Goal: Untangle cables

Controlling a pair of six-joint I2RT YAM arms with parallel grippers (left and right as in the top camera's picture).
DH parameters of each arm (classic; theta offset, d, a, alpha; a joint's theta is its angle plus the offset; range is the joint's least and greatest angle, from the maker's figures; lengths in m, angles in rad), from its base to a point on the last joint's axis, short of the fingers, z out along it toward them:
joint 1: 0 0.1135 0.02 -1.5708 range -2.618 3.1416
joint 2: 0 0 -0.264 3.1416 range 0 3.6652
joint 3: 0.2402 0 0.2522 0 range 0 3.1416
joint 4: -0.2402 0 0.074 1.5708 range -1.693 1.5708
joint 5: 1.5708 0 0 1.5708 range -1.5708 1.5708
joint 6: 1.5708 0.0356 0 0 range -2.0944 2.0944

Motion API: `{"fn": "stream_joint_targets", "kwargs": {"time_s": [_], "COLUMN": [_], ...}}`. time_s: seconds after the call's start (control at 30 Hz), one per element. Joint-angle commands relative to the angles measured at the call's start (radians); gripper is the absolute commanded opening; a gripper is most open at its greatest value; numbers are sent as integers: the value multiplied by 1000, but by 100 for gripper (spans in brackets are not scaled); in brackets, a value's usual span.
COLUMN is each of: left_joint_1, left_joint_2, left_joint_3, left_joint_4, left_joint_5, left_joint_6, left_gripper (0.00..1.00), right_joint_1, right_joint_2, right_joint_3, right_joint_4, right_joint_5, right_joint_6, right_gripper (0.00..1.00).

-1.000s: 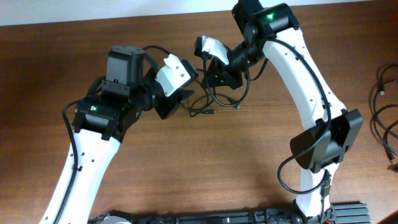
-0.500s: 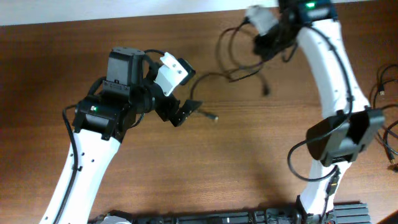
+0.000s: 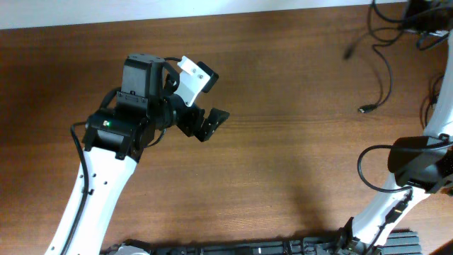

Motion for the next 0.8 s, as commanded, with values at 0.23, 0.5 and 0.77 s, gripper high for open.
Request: {"fn": "stream_joint_targets", "kwargs": {"time_s": [0.23,0.5,0.77], "left_joint_1": [-3,-3,-3], "left_joint_2": [-19,-19,-19], "left_joint_3": [6,6,6], "left_joint_4": [-2,-2,-1], "left_joint_5": [-7,-7,-7], "left_joint_6": [-13,-13,-13], "left_gripper": [99,99,99], "right_joint_1": [-39,-40,-63], "right_joint_2": [0,0,0], "right_joint_3": [16,-62,-247], "right_joint_4": [84,115,197], "right_joint_5": [151,351,351], "right_joint_6": [26,55,55], "right_gripper": [4,7,73]}}
